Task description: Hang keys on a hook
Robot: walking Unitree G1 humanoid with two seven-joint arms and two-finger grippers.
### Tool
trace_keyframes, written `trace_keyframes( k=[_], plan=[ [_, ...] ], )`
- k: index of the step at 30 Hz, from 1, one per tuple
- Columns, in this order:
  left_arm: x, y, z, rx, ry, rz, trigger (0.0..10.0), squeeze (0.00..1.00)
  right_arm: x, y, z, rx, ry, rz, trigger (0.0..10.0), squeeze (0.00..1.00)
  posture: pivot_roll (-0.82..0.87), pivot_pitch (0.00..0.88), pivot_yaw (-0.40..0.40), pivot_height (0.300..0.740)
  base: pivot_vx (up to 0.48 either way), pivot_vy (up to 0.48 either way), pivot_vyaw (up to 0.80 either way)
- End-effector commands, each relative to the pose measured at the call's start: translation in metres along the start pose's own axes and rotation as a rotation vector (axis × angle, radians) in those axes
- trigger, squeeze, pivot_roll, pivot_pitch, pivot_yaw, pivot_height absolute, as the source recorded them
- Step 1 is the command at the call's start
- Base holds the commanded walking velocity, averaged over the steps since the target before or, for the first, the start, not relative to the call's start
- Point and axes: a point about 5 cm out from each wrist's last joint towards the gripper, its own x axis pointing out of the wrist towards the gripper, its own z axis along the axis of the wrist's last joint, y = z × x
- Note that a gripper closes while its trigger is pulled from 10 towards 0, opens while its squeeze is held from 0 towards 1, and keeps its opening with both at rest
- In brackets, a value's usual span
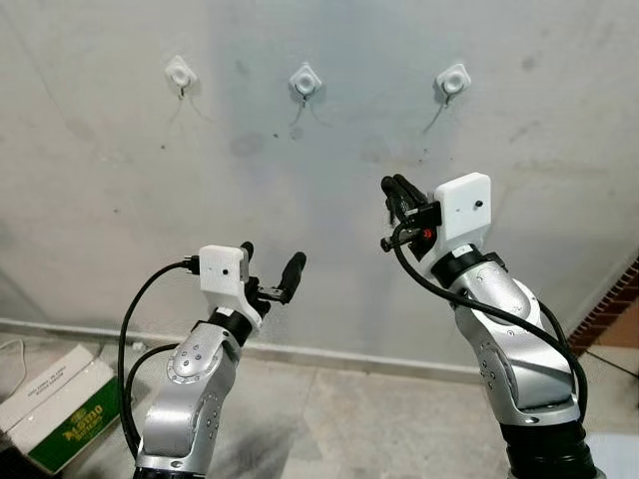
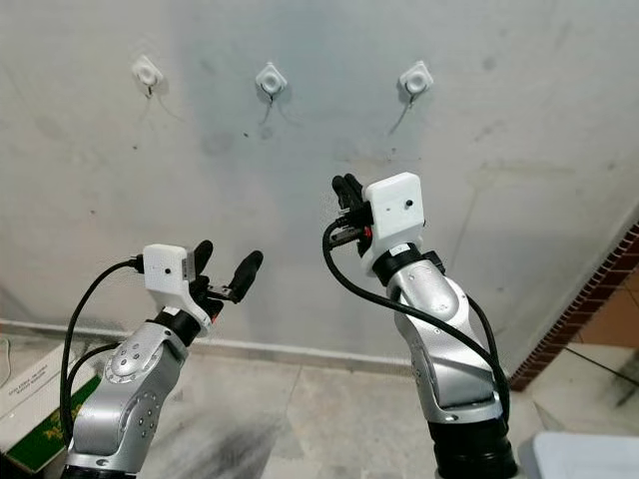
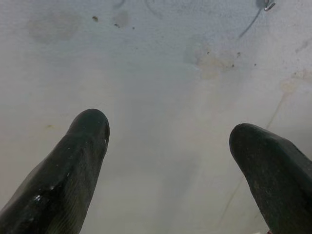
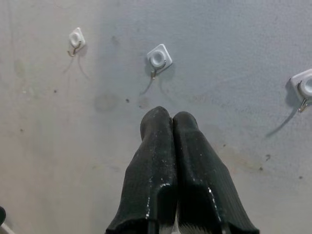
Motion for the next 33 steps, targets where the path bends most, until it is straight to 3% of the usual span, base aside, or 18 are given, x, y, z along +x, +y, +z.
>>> trace_keyframes(
  k=[1,17,33],
  plan=[
    [-0.0008,0.0011,0.002,0.008,-0.007,0.0,10.0,0.0,0.0029,0.0012,0.0074,-0.015,-0.03,0.004,10.0,0.0,-0.08,0.007,0.046,0.74,0.382,0.0,0.0],
    [-0.0017,0.0029,-0.0011,0.016,0.012,0.022,10.0,0.0,0.0037,0.0012,0.0072,-0.018,-0.033,-0.004,10.0,0.0,-0.07,0.01,0.047,0.74,0.387,0.0,0.0],
    [-0.0026,0.0047,-0.0014,0.02,0.005,0.053,10.0,0.0,0.0013,-0.0002,0.0085,-0.031,-0.037,-0.002,10.0,0.0,-0.07,0.016,0.041,0.74,0.0,0.0,0.0]
  ],
)
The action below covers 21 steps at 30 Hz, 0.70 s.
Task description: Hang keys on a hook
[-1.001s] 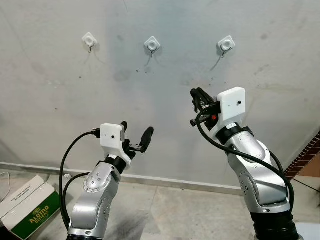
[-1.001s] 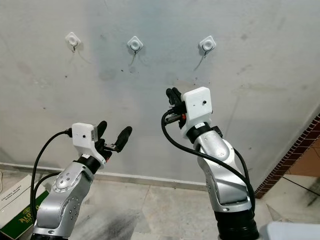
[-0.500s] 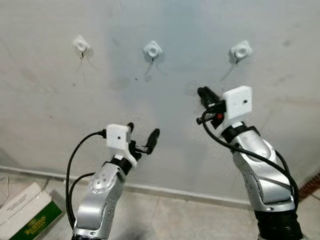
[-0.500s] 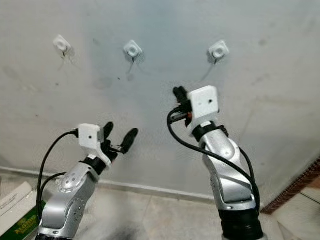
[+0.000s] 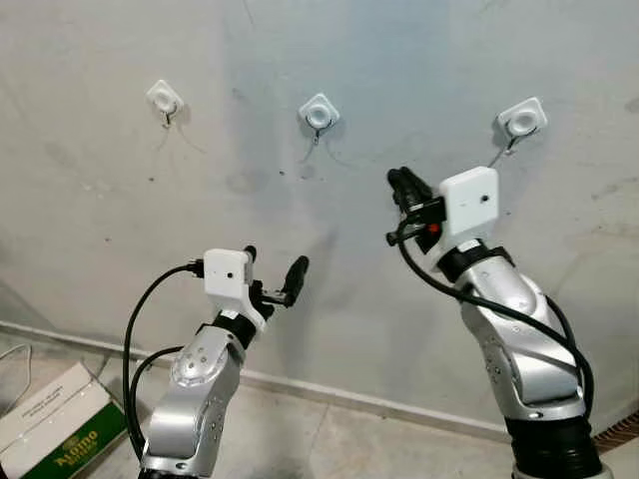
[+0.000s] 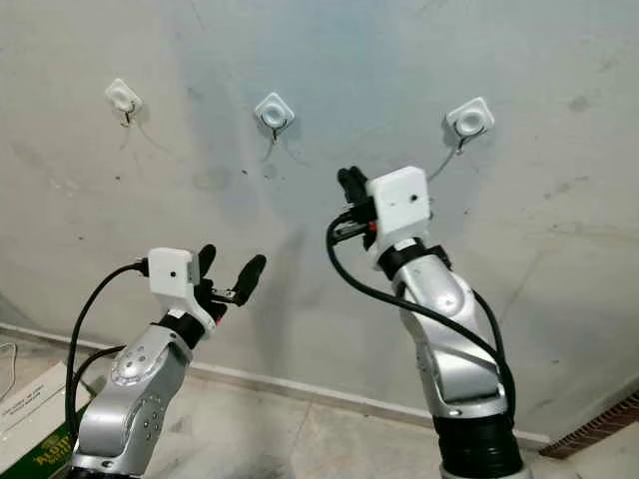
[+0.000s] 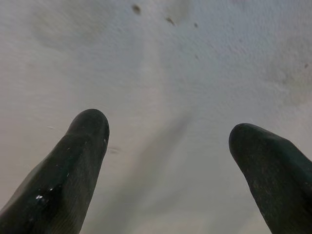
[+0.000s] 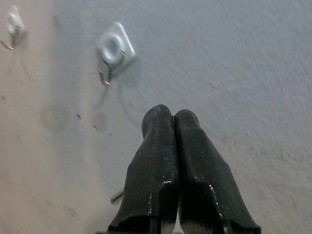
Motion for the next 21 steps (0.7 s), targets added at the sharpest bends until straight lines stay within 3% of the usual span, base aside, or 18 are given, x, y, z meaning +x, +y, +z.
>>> trace_keyframes(
  k=[1,8,19,21],
  plan=[
    [-0.002,0.004,0.003,0.013,-0.014,0.021,10.0,0.0,-0.001,0.004,0.005,-0.009,-0.017,0.012,10.0,0.0,-0.07,0.016,0.041,0.74,0.0,0.0,0.0],
    [-0.014,0.012,0.003,0.018,-0.002,0.054,10.0,0.0,-0.024,0.001,0.003,-0.014,0.007,-0.025,10.0,0.0,-0.07,0.023,0.039,0.74,0.0,0.0,0.0],
    [-0.031,0.014,0.003,0.048,0.02,0.049,10.0,0.0,-0.088,-0.009,-0.028,0.02,0.215,-0.171,10.0,0.0,-0.08,0.03,0.045,0.74,0.0,0.0,0.0],
    [-0.032,0.014,0.003,0.05,0.024,0.048,10.0,0.0,-0.093,-0.009,-0.029,0.016,0.232,-0.178,10.0,0.0,-0.08,0.031,0.047,0.74,0.0,0.0,0.0]
  ],
)
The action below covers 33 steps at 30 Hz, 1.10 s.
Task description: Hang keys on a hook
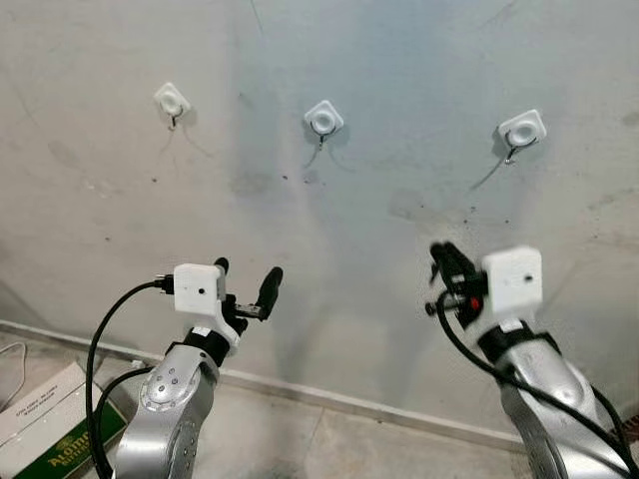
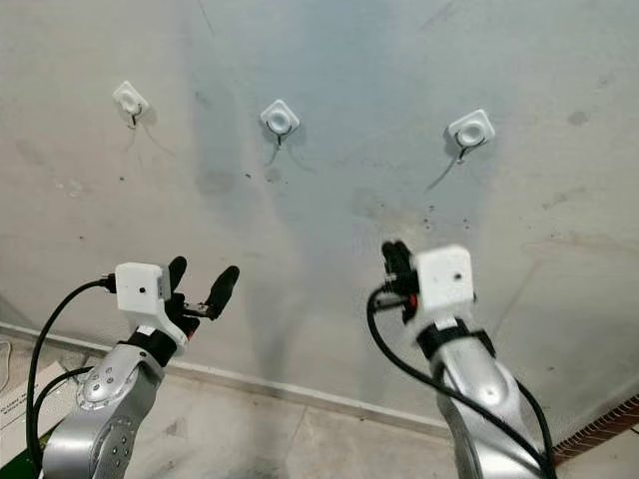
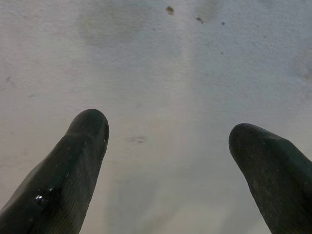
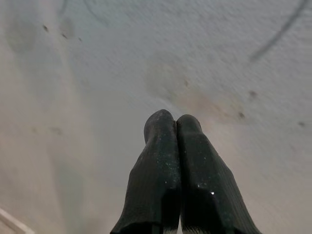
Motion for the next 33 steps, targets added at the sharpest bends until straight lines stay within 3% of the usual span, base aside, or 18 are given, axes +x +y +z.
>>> trace_keyframes(
  k=[1,9,33],
  plan=[
    [-0.003,0.001,0.002,0.019,0.009,-0.006,10.0,0.0,-0.006,-0.003,0.006,-0.012,-0.008,-0.02,10.0,0.0,-0.08,0.031,0.047,0.74,0.0,0.0,0.0],
    [-0.009,0.002,-0.002,0.009,0.031,-0.007,10.0,0.0,-0.018,-0.012,0.0,-0.02,0.039,-0.078,10.0,0.0,-0.09,0.038,0.053,0.74,0.0,-0.096,0.0],
    [-0.007,0.001,-0.004,-0.003,0.048,-0.015,10.0,0.0,-0.013,-0.009,0.004,-0.025,0.036,-0.056,10.0,0.0,-0.09,0.029,0.046,0.74,0.0,-0.286,0.0]
  ],
)
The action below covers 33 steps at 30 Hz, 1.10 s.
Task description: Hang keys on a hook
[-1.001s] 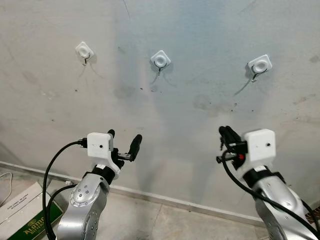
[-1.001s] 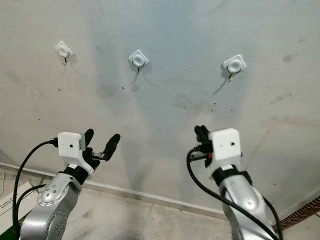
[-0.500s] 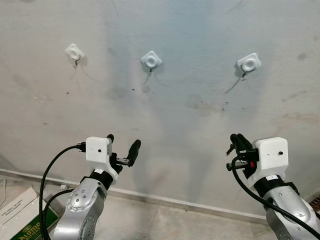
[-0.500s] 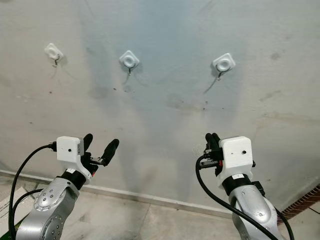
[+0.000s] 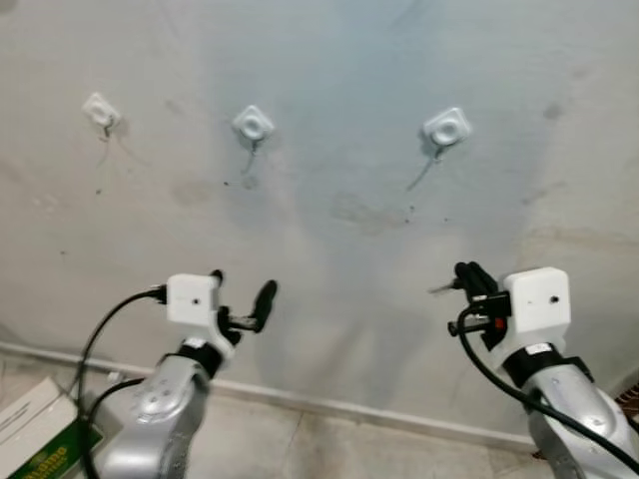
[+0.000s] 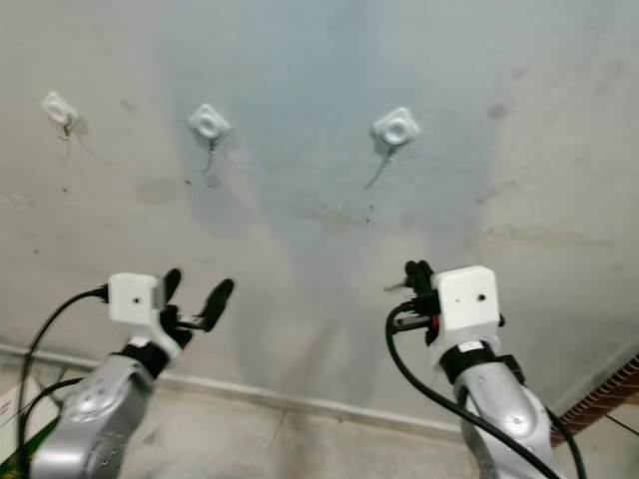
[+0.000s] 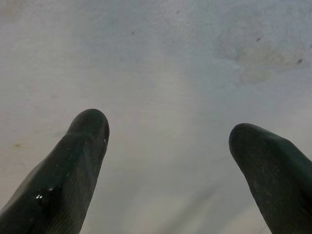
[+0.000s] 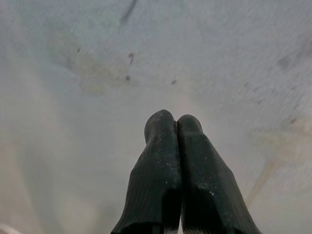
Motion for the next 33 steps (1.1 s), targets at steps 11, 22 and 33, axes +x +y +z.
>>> trace_keyframes(
  k=[11,22,33],
  plan=[
    [-0.003,0.009,0.004,-0.015,-0.013,0.039,10.0,0.0,0.005,0.008,0.008,0.01,-0.035,0.044,10.0,0.0,-0.08,0.031,0.046,0.74,0.0,-0.044,0.0],
    [-0.003,0.011,0.005,-0.011,-0.01,0.038,10.0,0.0,0.012,0.016,0.016,0.027,-0.073,0.102,10.0,0.0,-0.07,0.033,0.052,0.74,0.0,0.0,0.0],
    [0.0,-0.002,0.012,0.099,-0.045,-0.089,10.0,0.0,0.038,0.041,0.048,0.097,-0.193,0.277,10.0,0.0,-0.07,0.034,0.061,0.74,0.0,0.0,0.0]
  ],
)
